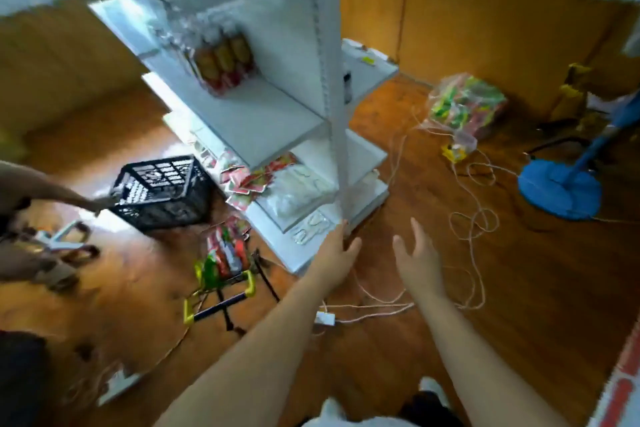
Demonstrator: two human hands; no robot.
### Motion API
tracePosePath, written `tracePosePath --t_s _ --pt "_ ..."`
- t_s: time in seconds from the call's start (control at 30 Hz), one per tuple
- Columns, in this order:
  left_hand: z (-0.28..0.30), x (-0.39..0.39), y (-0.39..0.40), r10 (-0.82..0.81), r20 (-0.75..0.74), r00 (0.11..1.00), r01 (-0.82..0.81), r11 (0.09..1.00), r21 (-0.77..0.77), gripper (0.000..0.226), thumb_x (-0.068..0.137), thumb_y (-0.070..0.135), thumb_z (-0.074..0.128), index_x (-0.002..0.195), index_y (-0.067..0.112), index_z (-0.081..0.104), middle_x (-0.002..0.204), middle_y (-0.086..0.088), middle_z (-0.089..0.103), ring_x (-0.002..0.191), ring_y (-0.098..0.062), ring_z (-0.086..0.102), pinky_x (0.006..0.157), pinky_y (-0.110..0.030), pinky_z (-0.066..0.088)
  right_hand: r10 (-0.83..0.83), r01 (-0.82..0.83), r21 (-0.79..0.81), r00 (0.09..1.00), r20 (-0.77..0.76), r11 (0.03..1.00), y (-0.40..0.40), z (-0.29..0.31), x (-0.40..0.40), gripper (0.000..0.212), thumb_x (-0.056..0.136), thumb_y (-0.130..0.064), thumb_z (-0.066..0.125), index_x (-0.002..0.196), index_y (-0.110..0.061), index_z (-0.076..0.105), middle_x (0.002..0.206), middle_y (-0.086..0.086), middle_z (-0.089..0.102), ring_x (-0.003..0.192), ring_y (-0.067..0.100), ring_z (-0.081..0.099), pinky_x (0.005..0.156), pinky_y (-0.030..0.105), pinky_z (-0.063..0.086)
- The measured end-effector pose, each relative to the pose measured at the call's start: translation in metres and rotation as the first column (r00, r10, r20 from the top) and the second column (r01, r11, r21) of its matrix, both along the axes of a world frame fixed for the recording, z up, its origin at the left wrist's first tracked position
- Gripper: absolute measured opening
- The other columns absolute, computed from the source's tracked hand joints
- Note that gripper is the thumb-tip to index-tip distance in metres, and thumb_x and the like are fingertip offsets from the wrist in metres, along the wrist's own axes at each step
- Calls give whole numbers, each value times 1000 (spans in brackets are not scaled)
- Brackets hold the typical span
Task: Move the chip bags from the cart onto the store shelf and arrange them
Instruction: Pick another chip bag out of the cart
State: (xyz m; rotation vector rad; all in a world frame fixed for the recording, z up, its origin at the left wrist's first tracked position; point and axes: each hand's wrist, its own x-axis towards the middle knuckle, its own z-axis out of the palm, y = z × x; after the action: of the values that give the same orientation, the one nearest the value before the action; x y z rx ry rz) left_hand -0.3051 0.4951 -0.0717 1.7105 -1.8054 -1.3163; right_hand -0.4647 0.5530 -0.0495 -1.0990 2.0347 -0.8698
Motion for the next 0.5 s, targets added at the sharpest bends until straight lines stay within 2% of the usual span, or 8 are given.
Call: tracePosePath --t_s 0.13,0.2,0.27,0.4,0.5 --pt "-2 125 -10 215 16 976 -216 975 47 61 98 44 50 151 22 31 146 -5 46 131 -22 47 107 -39 43 255 -255 19 967 20 967 -51 -17 114 56 97 -33 50 148 -16 35 152 7 40 139 25 36 111 35 30" --pt "-16 185 -11 320 64 945 -325 942 83 59 98 40 51 150 19 33 145 -7 49 130 -23 49 106 -33 41 374 -377 60 926 51 924 -75 -32 168 55 97 -32 50 148 -15 35 152 7 39 140 24 36 110 33 31" --pt "-35 241 -14 404 136 905 -421 897 138 59 98 39 52 150 16 34 147 -8 48 133 -23 47 109 -34 39 480 -489 108 872 95 866 -101 -50 221 55 98 -29 50 148 -13 35 153 7 38 141 23 34 109 31 30" --pt "-61 310 -10 523 237 818 -572 781 251 60 99 41 50 152 18 32 149 -6 46 132 -23 48 106 -33 39 568 -588 196 809 154 785 -132 -78 286 55 96 -32 51 146 -14 37 149 8 43 135 25 42 107 35 35" --pt "-83 358 -18 600 283 748 -663 692 286 62 98 39 52 151 17 30 147 -9 48 131 -25 49 106 -33 41 663 -682 295 727 177 669 -164 -115 333 59 90 -44 53 143 -23 40 141 7 53 125 25 52 102 40 44"
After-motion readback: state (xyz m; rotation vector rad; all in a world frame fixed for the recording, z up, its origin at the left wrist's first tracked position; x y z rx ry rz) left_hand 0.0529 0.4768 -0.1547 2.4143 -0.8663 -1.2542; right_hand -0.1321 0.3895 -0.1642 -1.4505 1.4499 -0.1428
